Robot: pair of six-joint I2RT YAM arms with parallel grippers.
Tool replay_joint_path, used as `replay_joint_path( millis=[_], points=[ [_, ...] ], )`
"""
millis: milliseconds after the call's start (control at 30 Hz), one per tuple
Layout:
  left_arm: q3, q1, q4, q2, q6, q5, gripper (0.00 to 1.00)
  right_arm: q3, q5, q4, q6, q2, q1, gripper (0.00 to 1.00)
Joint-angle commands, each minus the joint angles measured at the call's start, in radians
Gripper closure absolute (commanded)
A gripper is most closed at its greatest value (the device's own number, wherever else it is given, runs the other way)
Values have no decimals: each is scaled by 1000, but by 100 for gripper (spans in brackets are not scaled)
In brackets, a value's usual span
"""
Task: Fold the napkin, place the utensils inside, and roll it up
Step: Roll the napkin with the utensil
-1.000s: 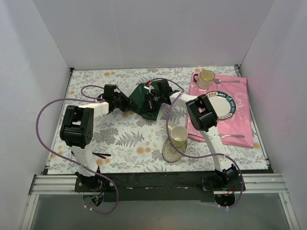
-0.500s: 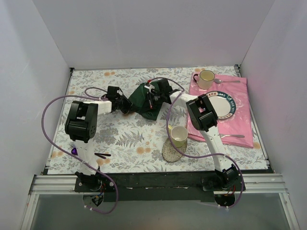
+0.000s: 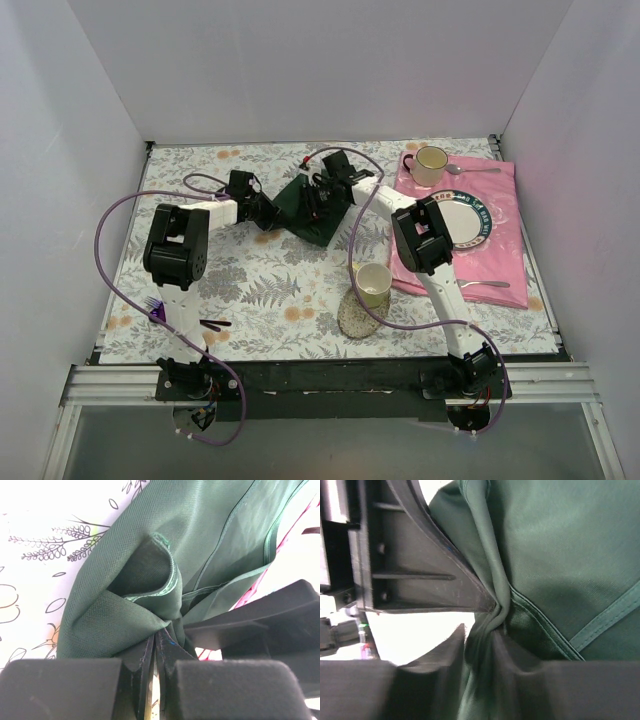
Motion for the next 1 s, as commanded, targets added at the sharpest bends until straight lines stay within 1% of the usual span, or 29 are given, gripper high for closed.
replay_joint_path(
  millis=[0, 100, 200, 233, 333, 467, 600, 833, 967],
  points=[
    [-25, -4, -140, 68, 43, -136, 100, 63, 148, -152, -177, -106, 11, 37],
    [-19, -4, -146, 65, 45, -134, 100, 37, 228, -177, -246, -157, 26, 31],
    [-10, -2, -154, 63, 46, -132, 100, -22, 337, -140, -288, -215, 63, 29],
    [-5, -4, -155, 62, 46, -132, 100, -63, 393, -123, -329, -229, 72, 29],
    [4, -4, -161, 62, 51, -128, 100, -99, 501, -90, -401, -255, 113, 27],
    [13, -4, -166, 57, 51, -120, 100, -102, 573, -73, -470, -240, 156, 28],
    [24, -4, -175, 45, 54, -120, 100, -160, 616, -13, -521, -241, 195, 30],
    [33, -4, -181, 40, 59, -112, 100, -215, 801, 45, -607, -229, 249, 31],
    [36, -4, -183, 42, 62, -105, 100, -231, 811, 61, -620, -232, 252, 32]
  ],
)
